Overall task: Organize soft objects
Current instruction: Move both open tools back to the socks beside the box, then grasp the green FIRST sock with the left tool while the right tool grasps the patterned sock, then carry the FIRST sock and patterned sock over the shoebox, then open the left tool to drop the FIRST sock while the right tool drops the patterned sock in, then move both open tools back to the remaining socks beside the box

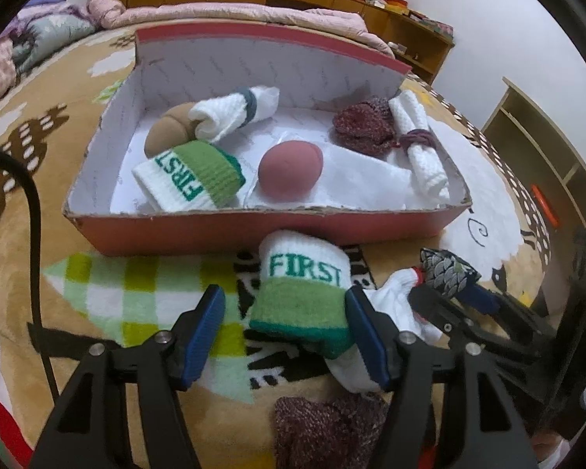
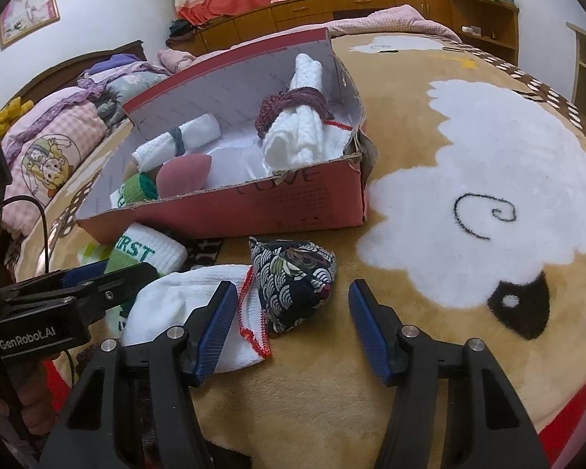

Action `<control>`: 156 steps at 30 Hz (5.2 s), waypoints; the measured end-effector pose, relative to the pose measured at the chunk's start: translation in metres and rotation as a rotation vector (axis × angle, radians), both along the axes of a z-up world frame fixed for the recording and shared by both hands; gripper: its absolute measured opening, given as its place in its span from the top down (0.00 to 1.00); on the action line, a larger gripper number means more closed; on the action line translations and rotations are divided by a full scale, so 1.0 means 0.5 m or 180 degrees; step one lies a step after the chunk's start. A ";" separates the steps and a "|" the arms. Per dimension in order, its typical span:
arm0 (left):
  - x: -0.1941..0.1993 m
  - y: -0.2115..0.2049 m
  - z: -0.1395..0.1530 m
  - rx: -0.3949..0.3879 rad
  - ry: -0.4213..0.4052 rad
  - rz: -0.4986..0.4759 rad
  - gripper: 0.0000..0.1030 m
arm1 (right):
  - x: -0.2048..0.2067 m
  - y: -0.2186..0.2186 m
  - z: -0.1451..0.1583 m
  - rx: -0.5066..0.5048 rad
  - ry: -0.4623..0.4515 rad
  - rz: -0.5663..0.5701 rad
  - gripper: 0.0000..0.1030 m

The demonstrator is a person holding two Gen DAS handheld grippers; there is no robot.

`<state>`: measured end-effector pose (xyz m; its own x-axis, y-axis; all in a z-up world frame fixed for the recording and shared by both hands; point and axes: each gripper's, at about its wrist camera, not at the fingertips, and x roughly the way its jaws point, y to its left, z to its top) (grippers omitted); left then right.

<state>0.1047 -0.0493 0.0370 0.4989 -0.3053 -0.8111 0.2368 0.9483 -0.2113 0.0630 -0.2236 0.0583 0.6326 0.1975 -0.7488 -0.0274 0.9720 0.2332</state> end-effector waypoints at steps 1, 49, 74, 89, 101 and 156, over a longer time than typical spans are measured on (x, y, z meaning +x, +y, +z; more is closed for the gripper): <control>0.002 0.001 -0.004 -0.0024 0.0022 0.0017 0.33 | 0.000 0.002 -0.001 -0.0022 -0.0002 -0.0001 0.40; -0.035 0.068 0.101 -0.0232 -0.0388 0.0136 0.63 | -0.053 0.009 0.098 -0.0018 -0.0508 -0.0039 0.69; 0.067 0.015 0.132 -0.0064 -0.0558 0.0040 0.63 | 0.011 0.041 0.151 -0.0248 -0.0653 0.0206 0.69; 0.089 0.005 0.084 -0.0035 -0.0403 0.0039 0.63 | 0.102 0.087 0.135 -0.0246 -0.0580 0.0473 0.69; 0.094 0.021 0.065 -0.0067 -0.0370 0.0098 0.60 | 0.146 0.087 0.077 -0.0233 -0.0286 0.0506 0.69; -0.019 0.037 0.114 0.0015 -0.0478 0.0103 0.41 | 0.018 0.065 0.142 -0.0201 -0.0541 0.0325 0.53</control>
